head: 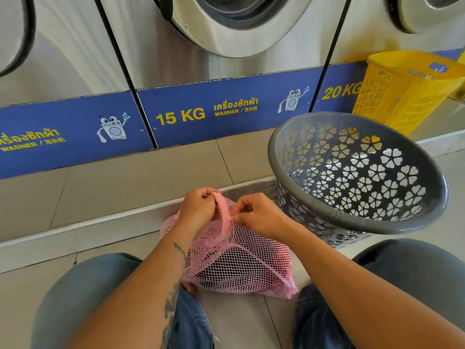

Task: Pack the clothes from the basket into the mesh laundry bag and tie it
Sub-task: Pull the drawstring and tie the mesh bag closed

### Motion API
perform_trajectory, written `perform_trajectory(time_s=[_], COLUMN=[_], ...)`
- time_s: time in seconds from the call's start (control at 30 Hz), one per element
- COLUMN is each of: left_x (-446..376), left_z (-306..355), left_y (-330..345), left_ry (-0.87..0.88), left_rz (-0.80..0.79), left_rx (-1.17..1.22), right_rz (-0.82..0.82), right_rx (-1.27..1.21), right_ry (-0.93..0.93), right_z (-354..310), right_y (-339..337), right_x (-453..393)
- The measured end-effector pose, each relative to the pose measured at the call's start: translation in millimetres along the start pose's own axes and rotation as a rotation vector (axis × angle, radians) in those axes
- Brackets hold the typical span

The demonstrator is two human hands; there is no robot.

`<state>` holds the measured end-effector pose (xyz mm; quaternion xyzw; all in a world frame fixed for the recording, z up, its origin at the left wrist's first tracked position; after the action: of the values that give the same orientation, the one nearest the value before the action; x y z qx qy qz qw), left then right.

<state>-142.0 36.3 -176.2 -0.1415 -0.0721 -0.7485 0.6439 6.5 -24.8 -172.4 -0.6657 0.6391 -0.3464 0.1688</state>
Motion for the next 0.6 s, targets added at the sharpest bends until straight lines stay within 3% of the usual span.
perform_trajectory(time_s=[0.17,0.37,0.6], left_x=[2,34,27], left_z=[-5,7,0], left_y=[0,16,9], left_ry=[-0.081,-0.047,-0.047], left_rz=[-0.033,-0.393,-0.320], left_rx=[-0.049,-0.329,-0.188], right_rz=[0.102,0.202,0.163], right_rx=[-0.209,-0.435,-0.479], right_ry=[0.094,0.181,0.170], right_z=[3,8,3], right_y=[-5,-11,-5], right_x=[0,3,11])
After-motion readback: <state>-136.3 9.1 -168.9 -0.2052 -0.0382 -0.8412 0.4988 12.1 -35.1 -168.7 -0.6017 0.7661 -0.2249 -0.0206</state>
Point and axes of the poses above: each hand's wrist, its own x-axis away from the middle knuckle, its own y-axis out of the palm, z = x × y, the point moved 6 cm from there along -x, towards the middle knuckle, and after that the axes turned 13 degrees about x, right-handed, at the moved point
